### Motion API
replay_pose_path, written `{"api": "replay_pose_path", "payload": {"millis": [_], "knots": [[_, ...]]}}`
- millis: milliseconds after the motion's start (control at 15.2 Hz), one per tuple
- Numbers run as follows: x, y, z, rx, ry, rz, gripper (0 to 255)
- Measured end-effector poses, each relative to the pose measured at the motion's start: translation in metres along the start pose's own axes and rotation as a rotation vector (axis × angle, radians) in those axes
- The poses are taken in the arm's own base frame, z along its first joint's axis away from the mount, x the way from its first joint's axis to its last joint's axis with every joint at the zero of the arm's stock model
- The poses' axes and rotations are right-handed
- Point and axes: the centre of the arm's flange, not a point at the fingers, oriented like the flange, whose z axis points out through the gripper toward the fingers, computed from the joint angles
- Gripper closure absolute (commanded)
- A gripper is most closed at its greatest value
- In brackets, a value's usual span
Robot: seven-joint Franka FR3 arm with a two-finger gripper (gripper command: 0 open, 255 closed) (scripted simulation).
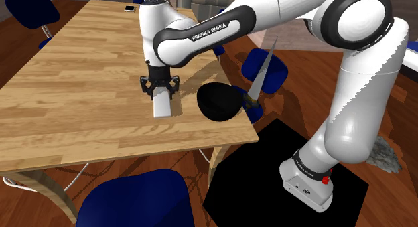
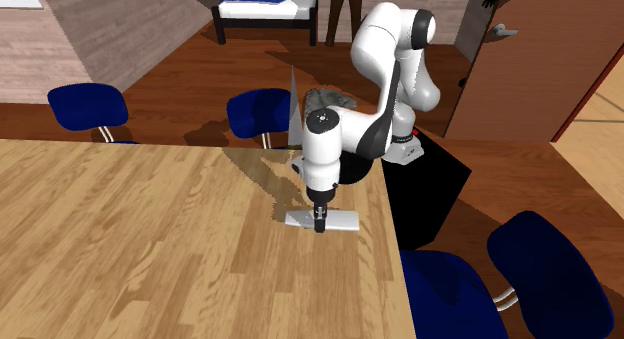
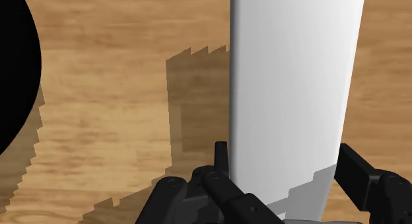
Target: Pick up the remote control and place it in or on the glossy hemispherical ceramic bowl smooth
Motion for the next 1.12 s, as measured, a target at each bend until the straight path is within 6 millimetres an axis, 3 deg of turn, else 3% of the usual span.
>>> {"api": "replay_pose_path", "payload": {"millis": [1122], "knots": [[0.0, 0.001, -0.09, 0.0, 0.0, 0.0, 255]]}}
